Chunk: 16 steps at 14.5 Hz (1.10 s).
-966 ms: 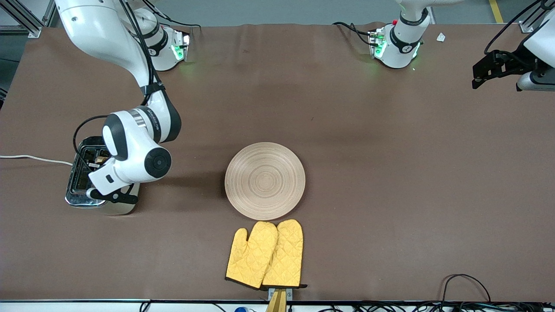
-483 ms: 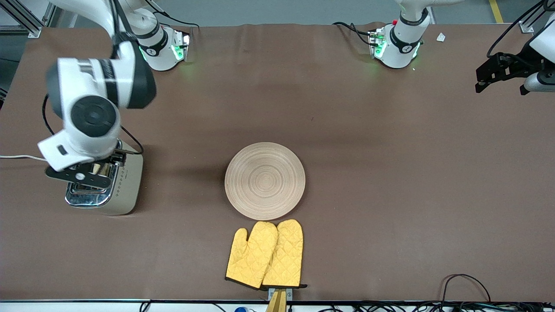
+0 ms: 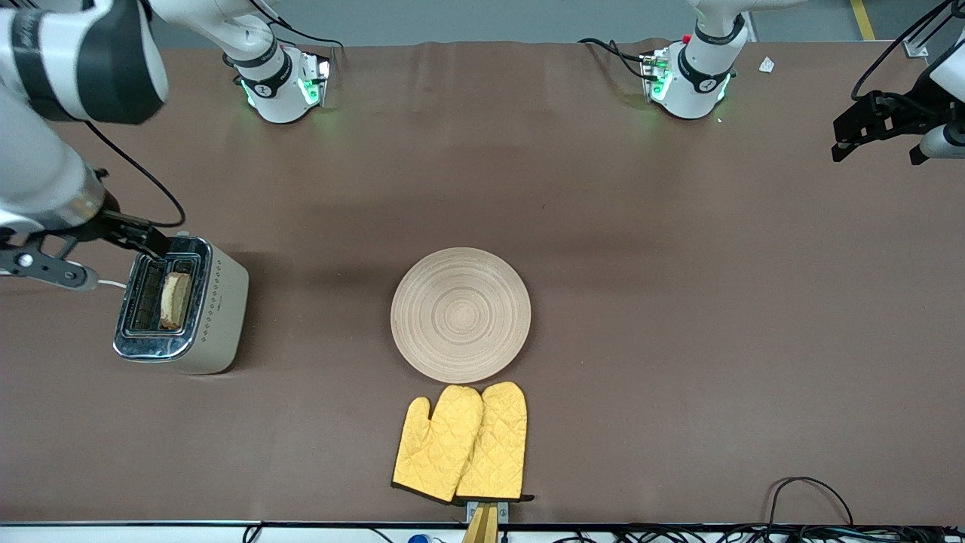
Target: Move plate and put bread in toaster
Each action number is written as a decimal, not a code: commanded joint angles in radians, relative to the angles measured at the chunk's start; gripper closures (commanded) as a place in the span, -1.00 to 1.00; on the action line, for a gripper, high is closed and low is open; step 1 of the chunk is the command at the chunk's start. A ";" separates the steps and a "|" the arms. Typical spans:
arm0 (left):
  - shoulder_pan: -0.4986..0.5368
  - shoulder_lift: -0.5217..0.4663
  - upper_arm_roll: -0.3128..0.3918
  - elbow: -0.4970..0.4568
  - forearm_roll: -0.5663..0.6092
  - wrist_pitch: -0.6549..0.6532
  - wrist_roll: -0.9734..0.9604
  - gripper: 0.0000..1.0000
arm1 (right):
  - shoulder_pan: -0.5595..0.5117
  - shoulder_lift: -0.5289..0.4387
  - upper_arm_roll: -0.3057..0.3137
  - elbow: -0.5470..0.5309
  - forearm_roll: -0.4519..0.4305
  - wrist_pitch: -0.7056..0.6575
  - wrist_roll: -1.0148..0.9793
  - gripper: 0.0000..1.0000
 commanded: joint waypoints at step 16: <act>-0.010 0.005 -0.010 0.028 -0.003 -0.043 0.005 -1.00 | -0.365 -0.112 0.182 0.007 0.260 -0.120 -0.377 -1.00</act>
